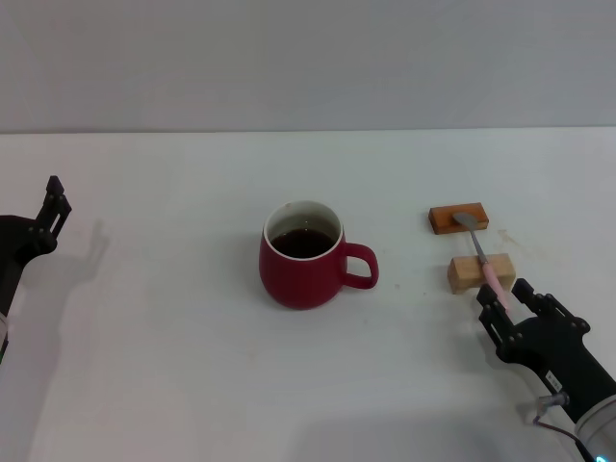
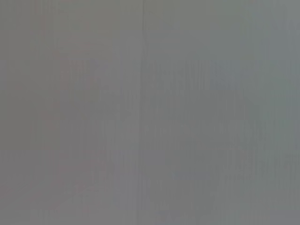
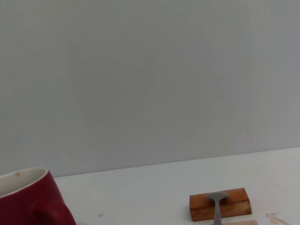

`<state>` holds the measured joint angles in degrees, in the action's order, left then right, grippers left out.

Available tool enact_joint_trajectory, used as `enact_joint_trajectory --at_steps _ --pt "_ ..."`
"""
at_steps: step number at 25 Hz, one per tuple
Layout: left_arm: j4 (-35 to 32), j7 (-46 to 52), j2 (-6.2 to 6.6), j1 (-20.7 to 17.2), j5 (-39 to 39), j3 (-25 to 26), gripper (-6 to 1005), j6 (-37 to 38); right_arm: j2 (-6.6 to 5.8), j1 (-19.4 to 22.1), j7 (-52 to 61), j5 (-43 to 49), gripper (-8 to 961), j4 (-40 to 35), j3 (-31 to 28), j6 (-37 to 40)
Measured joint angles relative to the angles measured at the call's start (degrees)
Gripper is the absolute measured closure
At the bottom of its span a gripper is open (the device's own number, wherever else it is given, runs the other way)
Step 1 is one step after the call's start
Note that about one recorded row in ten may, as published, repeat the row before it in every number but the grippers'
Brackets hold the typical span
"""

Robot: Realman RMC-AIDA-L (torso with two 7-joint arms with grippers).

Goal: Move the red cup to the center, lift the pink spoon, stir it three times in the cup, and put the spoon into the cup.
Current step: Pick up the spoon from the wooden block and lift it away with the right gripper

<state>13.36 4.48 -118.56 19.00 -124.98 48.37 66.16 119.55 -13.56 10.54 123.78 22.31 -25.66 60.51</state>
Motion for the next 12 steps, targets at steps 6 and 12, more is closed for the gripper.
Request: enact_joint_trajectory --at_steps 6,12 --pt "-0.09 0.00 0.00 0.01 0.00 -0.11 191 0.03 -0.02 0.18 0.03 -0.03 433 0.09 -0.01 0.20" --pt "-0.13 0.00 0.00 -0.03 0.00 -0.19 191 0.03 0.02 0.12 0.04 -0.03 461 0.10 -0.21 0.05"
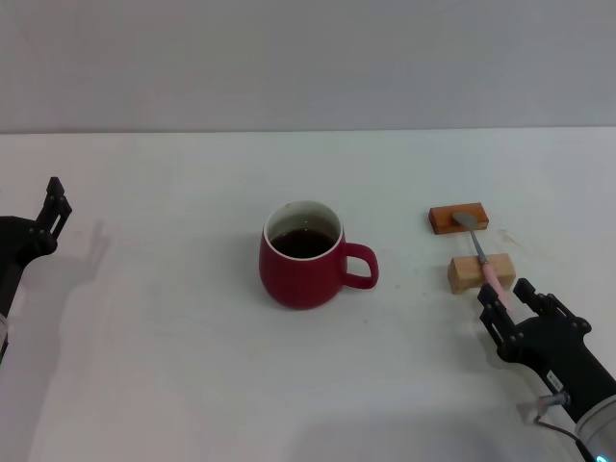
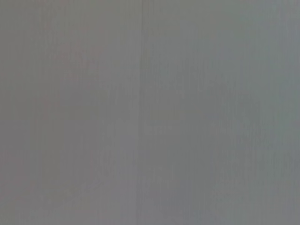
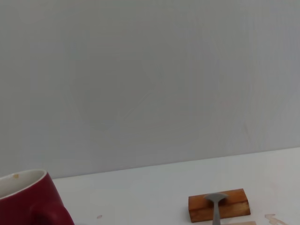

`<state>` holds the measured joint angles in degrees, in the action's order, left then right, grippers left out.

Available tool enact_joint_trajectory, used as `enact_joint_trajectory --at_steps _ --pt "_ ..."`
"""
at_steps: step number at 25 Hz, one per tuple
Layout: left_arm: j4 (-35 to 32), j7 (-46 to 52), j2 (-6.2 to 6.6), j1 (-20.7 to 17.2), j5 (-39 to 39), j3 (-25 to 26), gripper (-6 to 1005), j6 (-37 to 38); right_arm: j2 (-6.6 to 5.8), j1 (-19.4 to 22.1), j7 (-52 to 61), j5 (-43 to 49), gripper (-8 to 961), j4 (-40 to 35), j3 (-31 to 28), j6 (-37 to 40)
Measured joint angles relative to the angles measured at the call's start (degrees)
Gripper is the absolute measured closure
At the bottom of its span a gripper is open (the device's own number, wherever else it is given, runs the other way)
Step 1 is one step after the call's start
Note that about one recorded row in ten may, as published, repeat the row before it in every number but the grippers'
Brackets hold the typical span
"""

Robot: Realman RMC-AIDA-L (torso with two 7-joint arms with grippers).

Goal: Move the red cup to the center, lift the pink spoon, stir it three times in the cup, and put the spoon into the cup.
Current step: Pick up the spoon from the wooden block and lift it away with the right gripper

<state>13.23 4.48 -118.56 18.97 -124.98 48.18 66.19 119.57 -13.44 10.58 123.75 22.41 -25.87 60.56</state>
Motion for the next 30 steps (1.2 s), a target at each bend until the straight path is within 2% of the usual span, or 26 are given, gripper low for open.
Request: enact_joint_trajectory --at_steps 30 --pt "0.05 0.00 0.09 -0.18 0.00 -0.02 192 0.11 0.05 -1.62 0.06 0.00 472 0.00 -0.42 -2.38"
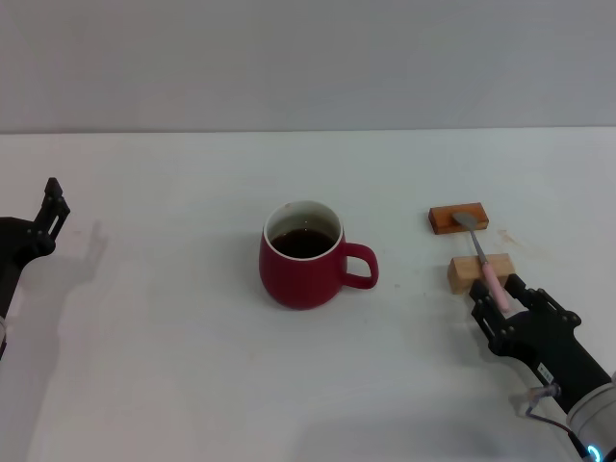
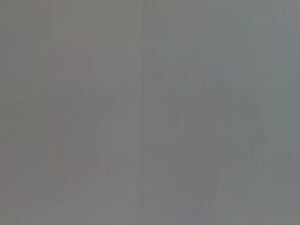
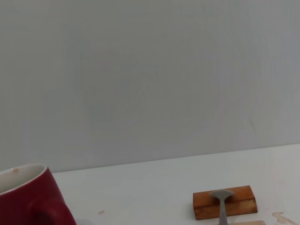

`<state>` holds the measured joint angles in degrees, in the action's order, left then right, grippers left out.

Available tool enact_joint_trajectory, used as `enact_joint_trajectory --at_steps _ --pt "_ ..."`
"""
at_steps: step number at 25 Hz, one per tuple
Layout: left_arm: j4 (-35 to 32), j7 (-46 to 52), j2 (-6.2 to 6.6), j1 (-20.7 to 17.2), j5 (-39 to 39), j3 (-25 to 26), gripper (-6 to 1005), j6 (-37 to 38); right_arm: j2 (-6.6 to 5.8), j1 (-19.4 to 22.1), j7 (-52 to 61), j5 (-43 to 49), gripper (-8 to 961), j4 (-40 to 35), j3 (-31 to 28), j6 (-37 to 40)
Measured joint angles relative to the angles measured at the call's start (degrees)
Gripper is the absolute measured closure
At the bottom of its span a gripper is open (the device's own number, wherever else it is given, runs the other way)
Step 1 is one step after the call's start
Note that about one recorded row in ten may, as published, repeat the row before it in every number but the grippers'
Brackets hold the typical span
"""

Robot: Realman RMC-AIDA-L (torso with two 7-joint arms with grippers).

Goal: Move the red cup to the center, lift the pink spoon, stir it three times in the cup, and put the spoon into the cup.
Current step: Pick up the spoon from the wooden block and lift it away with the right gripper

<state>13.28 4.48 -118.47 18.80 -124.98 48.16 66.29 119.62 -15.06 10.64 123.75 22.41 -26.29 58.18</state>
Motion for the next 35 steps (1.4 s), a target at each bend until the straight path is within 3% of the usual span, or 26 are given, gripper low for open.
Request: enact_joint_trajectory --at_steps 7,12,25,32,35 --pt "0.08 0.00 -0.01 0.02 0.00 0.00 192 0.12 0.00 0.00 0.00 0.00 490 0.00 0.10 0.00" --pt "0.03 0.00 -0.01 0.07 -0.05 0.00 192 0.16 0.00 0.03 0.00 0.00 593 0.00 0.32 0.00" --pt "-0.46 0.00 0.00 0.38 -0.09 -0.01 192 0.16 -0.08 0.40 0.00 -2.45 626 0.50 -0.10 -0.63" --pt "-0.54 0.00 -0.01 0.57 -0.09 0.00 192 0.15 -0.14 0.41 -0.33 -2.74 793 0.29 0.06 -0.76" --pt "-0.54 0.00 -0.01 0.68 -0.09 0.00 192 0.15 -0.11 0.38 -0.39 -2.75 793 0.27 0.19 -0.58"
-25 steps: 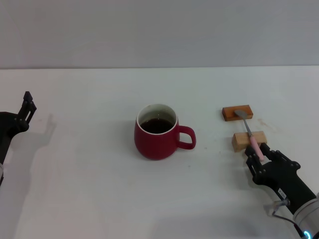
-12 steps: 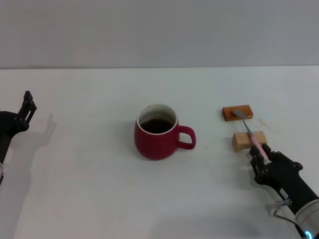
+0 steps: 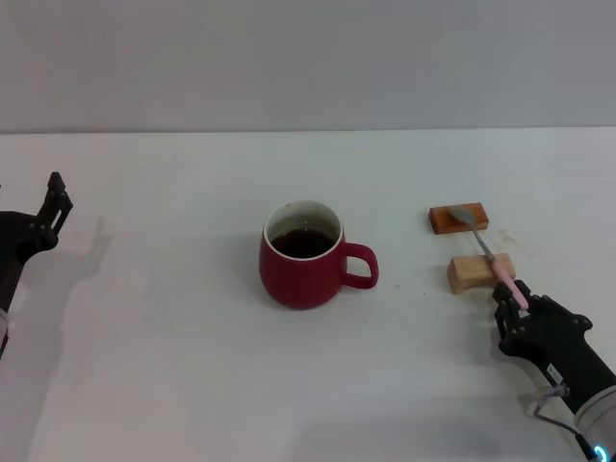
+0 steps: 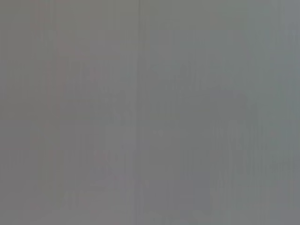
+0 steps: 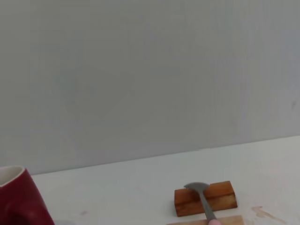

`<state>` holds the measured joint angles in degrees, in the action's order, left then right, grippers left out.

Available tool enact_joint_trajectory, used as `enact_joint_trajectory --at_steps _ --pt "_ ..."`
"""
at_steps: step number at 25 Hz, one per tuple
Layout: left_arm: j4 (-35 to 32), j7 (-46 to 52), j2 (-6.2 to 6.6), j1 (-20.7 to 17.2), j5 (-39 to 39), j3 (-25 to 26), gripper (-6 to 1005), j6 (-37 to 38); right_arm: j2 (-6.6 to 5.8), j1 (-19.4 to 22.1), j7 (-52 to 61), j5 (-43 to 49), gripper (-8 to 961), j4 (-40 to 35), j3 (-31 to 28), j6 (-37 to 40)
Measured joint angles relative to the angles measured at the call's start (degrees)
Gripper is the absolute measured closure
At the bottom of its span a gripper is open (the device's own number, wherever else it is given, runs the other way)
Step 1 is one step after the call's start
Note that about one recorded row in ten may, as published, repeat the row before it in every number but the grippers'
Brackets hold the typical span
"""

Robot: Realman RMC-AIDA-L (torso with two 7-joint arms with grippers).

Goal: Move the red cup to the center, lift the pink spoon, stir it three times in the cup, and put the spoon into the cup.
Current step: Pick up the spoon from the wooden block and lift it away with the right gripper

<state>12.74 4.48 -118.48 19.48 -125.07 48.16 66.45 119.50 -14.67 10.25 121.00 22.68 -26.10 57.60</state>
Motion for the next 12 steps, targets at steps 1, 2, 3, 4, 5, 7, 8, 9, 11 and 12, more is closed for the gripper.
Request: enact_joint_trajectory --at_steps 1,2,3,4,5,7,8,9,11,12 --pt "0.00 0.00 0.00 0.00 0.00 0.00 192 0.00 0.02 -0.02 -0.09 0.00 793 -0.01 0.06 0.17" --pt "0.00 0.00 0.00 0.44 0.00 0.00 192 -0.10 0.03 0.08 -1.15 0.01 793 0.30 0.07 0.41" --pt "0.00 0.00 0.00 0.44 0.00 0.00 192 -0.10 0.03 0.08 -1.15 0.01 793 0.30 0.07 0.41" --pt "0.00 0.00 0.00 0.63 0.00 0.00 192 -0.21 -0.01 0.38 -3.39 0.01 793 1.23 -0.11 0.53" --pt "0.00 -0.02 0.00 0.70 0.00 0.00 192 -0.33 -0.01 0.38 -3.39 0.01 793 1.23 -0.11 0.53" --pt "-0.06 -0.13 0.01 0.75 0.00 0.00 192 -0.53 -0.23 0.94 -5.43 0.00 793 2.56 -0.30 1.48" --pt "-0.06 -0.13 0.01 0.75 0.00 0.00 192 -0.53 -0.23 0.94 -5.43 0.00 793 2.56 -0.30 1.48" --pt "-0.08 -0.15 0.01 0.78 0.00 0.01 192 -0.60 -0.26 1.05 -5.68 0.00 792 2.75 -0.29 1.94" --pt "-0.09 -0.16 0.01 0.79 0.00 0.06 192 -0.62 -0.30 1.09 -5.71 0.01 792 2.82 -0.29 2.66" --pt "-0.09 -0.16 0.02 0.81 0.00 0.20 192 -0.64 -0.33 1.10 -5.75 0.10 792 3.06 -0.27 3.22"
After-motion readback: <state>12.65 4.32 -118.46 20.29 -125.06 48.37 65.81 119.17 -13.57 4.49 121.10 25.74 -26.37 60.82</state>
